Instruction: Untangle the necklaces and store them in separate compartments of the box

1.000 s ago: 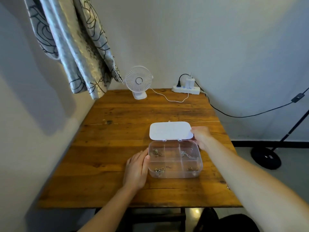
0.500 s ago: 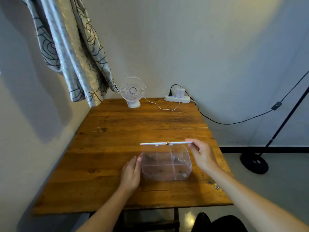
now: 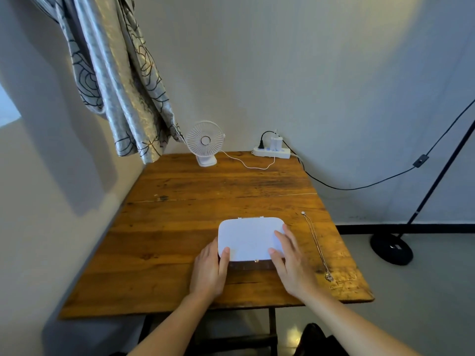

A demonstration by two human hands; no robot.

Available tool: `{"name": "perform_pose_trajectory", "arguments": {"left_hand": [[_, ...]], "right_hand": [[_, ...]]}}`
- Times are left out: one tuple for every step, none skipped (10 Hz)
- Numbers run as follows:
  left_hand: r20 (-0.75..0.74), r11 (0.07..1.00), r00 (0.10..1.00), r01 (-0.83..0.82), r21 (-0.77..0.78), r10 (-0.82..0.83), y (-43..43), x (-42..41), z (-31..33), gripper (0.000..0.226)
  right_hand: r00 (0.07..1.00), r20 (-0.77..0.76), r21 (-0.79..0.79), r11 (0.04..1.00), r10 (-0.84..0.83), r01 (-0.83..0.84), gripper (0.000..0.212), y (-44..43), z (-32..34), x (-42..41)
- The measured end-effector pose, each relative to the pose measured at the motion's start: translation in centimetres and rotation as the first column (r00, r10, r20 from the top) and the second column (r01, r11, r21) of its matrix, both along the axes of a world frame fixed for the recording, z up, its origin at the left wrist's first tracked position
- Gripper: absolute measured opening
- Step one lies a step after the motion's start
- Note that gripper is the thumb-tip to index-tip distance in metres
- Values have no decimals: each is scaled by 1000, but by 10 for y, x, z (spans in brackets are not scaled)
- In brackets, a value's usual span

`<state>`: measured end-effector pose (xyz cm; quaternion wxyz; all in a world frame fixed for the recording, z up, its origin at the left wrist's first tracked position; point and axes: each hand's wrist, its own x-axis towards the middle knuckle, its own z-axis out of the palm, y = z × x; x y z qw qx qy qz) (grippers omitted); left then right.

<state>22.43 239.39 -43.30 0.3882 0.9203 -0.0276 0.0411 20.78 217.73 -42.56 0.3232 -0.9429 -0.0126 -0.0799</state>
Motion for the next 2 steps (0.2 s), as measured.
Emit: {"name": "perform_pose_trajectory", "arguments": {"left_hand": [[36, 999, 999, -26, 46, 25, -1, -3, 0, 71], [50, 998, 998, -39, 57, 37, -1, 0, -2, 67]], "right_hand": [[999, 31, -35, 999, -30, 31, 59, 6, 1, -4], [1000, -22, -159, 987, -20, 17, 55, 2, 19, 2]]}}
